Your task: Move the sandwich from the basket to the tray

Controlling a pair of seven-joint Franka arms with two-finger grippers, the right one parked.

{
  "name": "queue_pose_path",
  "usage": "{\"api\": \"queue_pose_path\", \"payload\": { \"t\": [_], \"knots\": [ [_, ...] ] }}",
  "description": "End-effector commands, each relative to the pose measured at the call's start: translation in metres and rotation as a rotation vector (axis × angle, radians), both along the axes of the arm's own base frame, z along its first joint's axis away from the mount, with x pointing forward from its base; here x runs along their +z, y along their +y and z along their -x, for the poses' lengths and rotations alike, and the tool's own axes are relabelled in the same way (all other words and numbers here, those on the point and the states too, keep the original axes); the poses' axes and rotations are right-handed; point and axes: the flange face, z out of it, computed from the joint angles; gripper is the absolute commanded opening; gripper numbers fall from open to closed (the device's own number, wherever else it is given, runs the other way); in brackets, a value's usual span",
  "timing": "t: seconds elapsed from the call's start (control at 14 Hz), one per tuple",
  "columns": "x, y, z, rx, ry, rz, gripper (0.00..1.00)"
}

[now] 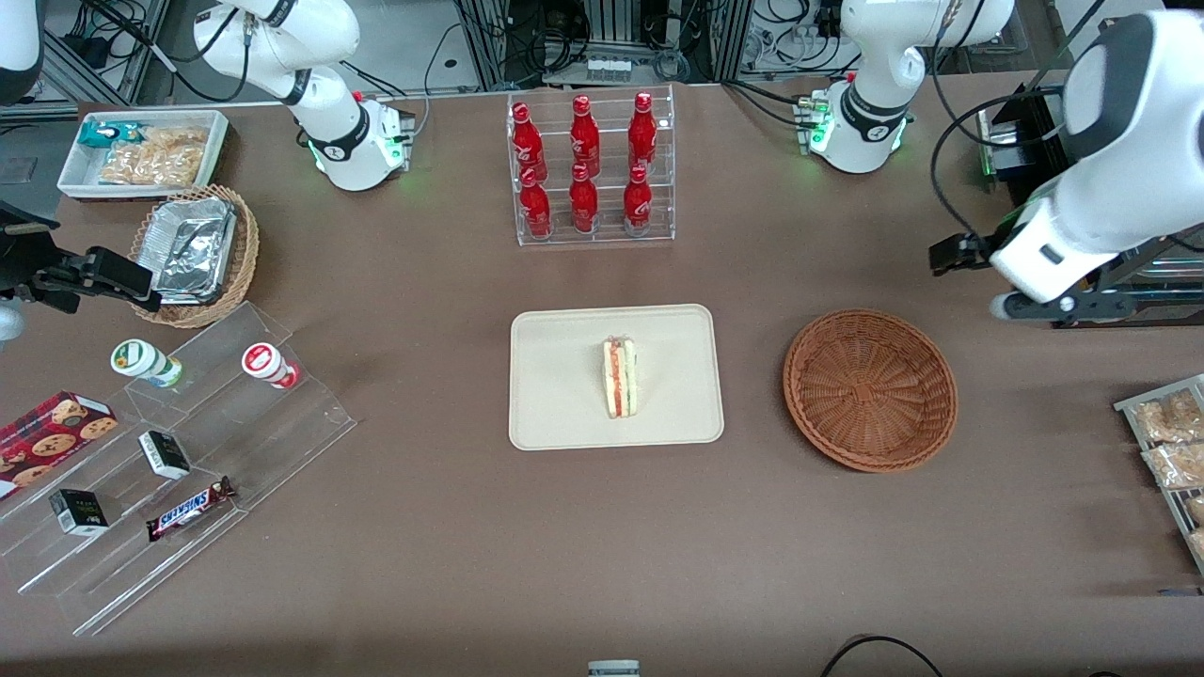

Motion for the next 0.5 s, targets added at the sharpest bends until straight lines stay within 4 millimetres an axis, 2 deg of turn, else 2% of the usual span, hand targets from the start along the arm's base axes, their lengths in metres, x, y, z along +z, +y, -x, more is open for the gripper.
{"api": "queue_pose_path", "payload": {
  "t": [0.0, 0.14, 0.43],
  "knots": [
    [0.036, 0.021, 0.005, -0.011, -0.026, 0.045, 1.0],
    [0.056, 0.032, 0.005, 0.005, -0.06, 0.046, 1.0],
    [0.062, 0.043, 0.007, -0.003, -0.076, 0.042, 1.0]
  ]
}}
